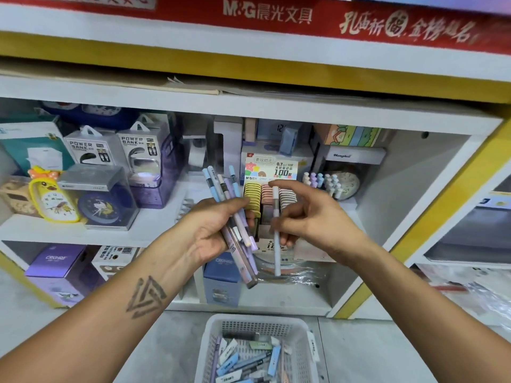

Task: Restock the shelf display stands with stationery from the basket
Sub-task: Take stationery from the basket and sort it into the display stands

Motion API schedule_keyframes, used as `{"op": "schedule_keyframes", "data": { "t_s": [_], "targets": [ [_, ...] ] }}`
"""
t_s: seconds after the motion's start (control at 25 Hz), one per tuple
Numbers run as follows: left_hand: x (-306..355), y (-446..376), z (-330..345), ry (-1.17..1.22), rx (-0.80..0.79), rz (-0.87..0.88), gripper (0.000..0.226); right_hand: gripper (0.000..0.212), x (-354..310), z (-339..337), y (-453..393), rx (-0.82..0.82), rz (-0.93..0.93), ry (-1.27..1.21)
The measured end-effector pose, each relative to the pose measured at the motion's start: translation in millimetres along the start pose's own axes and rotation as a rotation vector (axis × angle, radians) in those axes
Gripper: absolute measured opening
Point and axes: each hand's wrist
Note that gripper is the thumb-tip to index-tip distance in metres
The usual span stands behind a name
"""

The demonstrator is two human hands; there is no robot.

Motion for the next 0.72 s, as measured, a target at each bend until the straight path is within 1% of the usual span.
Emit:
{"op": "schedule_keyframes", "data": {
  "t_s": [0.04, 0.16, 0.24, 0.32, 0.52, 0.72],
  "targets": [
    [-1, 0, 3, -0.001, -0.007, -0.011, 0.011, 0.065, -1, -10, 1, 0.090, -0.037, 0.026],
    [-7, -2, 16, -0.020, -0.030, -0.042, 0.008, 0.040, -4, -53, 6, 0.463, -0.175, 0.026],
    [-12, -3, 26, -0.036, -0.054, -0.052, 0.004, 0.028, 0, -77, 13, 0.603, -0.227, 0.072],
    [-17, -4, 35, -0.046, -0.069, -0.062, 0.005, 0.020, 8, -90, 18, 0.641, -0.231, 0.176],
    [-24, -6, 47, -0.096, -0.098, -0.090, 0.006, 0.007, 30, -99, 23, 0.631, -0.202, 0.511],
    [-30, -9, 50, -0.118, -0.098, -0.096, 0.007, 0.008, 42, -96, 23, 0.553, -0.212, 0.633]
  ]
}}
Point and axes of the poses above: each hand's wrist, its own y-axis away from the middle knuckle, its own z-axis out of the palm, x = y × z, and after that the axes turned 3 degrees about -x, right-handed
